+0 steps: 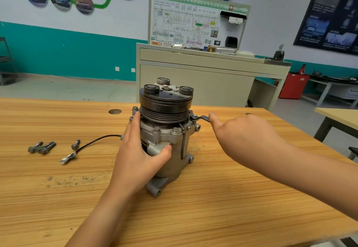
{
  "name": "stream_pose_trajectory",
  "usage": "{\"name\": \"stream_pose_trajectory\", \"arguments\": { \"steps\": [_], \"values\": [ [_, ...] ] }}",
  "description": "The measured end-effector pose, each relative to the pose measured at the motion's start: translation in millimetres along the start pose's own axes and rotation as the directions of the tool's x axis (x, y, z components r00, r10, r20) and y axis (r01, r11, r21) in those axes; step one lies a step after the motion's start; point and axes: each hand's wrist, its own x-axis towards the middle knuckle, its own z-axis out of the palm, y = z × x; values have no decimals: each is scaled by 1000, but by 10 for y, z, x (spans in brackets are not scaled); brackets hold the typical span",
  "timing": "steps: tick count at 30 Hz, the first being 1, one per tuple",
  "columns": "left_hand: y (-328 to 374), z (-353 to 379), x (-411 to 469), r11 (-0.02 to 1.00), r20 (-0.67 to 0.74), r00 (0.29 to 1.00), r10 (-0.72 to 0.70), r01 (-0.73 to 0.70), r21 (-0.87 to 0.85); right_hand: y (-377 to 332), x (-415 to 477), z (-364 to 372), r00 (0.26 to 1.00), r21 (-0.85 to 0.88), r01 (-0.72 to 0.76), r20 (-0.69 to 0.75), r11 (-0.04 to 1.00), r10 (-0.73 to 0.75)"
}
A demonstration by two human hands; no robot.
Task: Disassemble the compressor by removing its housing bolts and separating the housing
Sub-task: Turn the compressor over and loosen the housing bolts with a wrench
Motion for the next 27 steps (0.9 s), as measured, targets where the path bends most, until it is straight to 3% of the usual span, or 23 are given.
{"name": "stream_pose_trajectory", "arguments": {
  "steps": [4, 10, 18, 22, 25, 27],
  "values": [
    [-76, -76, 43, 999, 18, 1000, 15, -14, -46, 72, -43, 27, 999, -11, 30, -39, 999, -30],
    [-289, -332, 239, 977, 249, 967, 60, -6, -212, 29, -276, -37, 988, -38, 144, -59, 989, -146],
    [-358, -354, 304, 914, 378, 923, 66, 96, -394, 338, -105, 174, 957, -83, 231, -163, 970, -241],
    [-342, -346, 275, 897, 409, 908, 90, 105, -429, 347, 219, 307, 951, 49, 167, -271, 985, -148],
    [-347, -332, 278, 876, 409, 907, 102, 113, -469, 186, 439, 448, 877, 238, 180, -479, 954, -47],
    [-350, -323, 279, 867, 408, 906, 114, 110, -486, 78, 484, 486, 842, 329, 216, -539, 919, -5]
  ]
}}
